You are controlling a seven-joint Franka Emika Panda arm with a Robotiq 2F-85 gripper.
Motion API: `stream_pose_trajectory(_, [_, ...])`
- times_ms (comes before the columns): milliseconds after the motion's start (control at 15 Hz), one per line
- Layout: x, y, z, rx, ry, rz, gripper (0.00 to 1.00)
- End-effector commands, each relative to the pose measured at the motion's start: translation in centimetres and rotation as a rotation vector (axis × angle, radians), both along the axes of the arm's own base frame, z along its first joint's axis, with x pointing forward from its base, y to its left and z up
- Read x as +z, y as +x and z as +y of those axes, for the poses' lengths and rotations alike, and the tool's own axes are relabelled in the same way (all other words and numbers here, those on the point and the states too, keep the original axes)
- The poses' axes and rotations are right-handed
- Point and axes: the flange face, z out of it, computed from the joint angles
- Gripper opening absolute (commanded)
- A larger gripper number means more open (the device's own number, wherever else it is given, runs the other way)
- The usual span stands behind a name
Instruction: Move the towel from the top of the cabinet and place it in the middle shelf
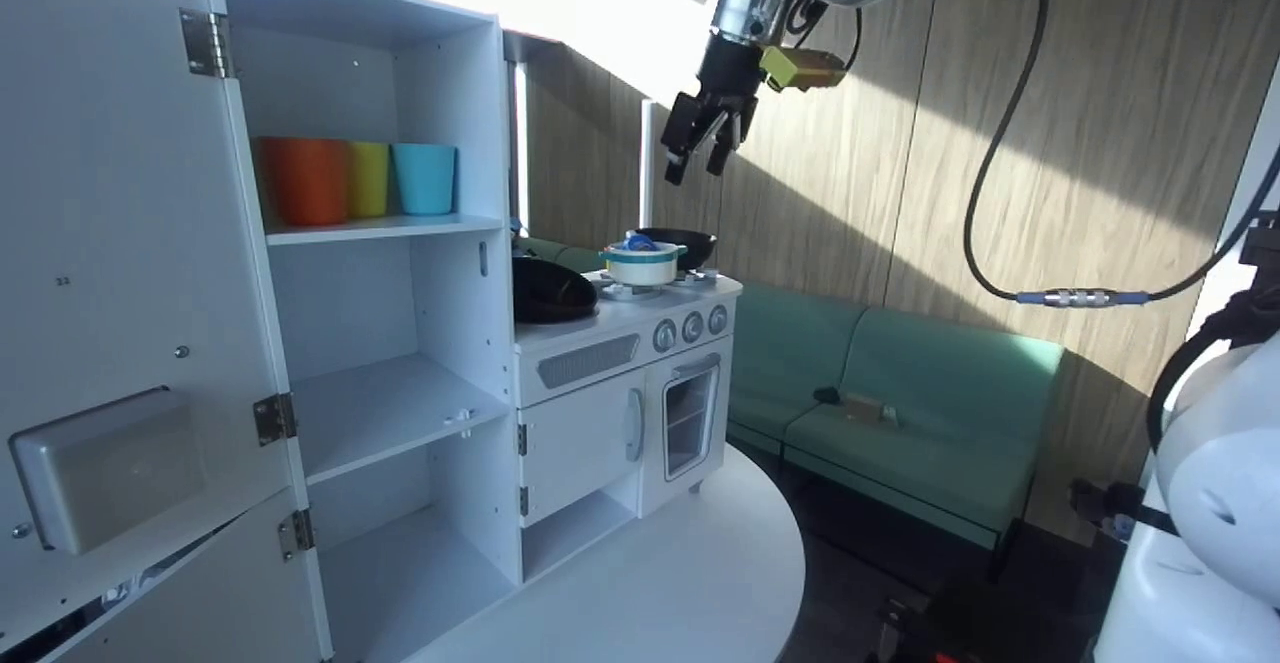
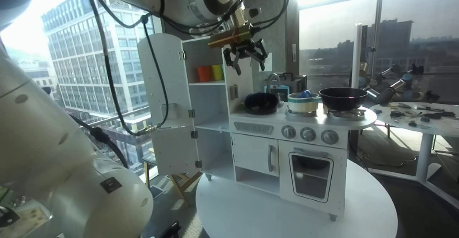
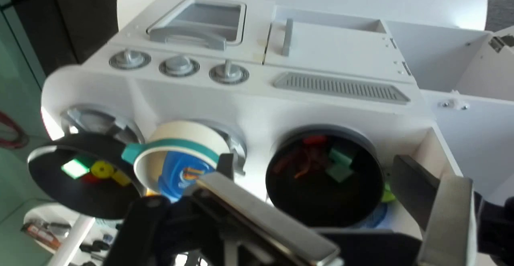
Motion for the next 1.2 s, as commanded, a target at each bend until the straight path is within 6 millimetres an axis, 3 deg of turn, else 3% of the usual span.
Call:
stream_pose_trajectory(0, [6.7, 3.8, 4.1, 0.144, -0.062, -0.125, 1.0])
stream_pose_trajectory(333, [14.5, 5.6, 11.7, 0.337, -0.161, -0.277, 1.0])
stream_pose_trajectory(400, [15.9, 4.6, 14.6, 0.369, -0.18, -0.314, 1.0])
stream_pose_trajectory(667, [20.5, 3.8, 21.8, 0.507, -0.192, -0.476, 1.0])
stream_pose_trajectory(800, [21.7, 4.0, 24.7, 0.564, -0.182, -0.564, 1.0])
stream_pose_trajectory(933, [21.6, 5.3, 26.7, 0.597, -0.175, -0.611, 1.0])
stream_pose_trajectory(1133, [20.4, 9.3, 26.9, 0.588, -0.136, -0.62, 1.0])
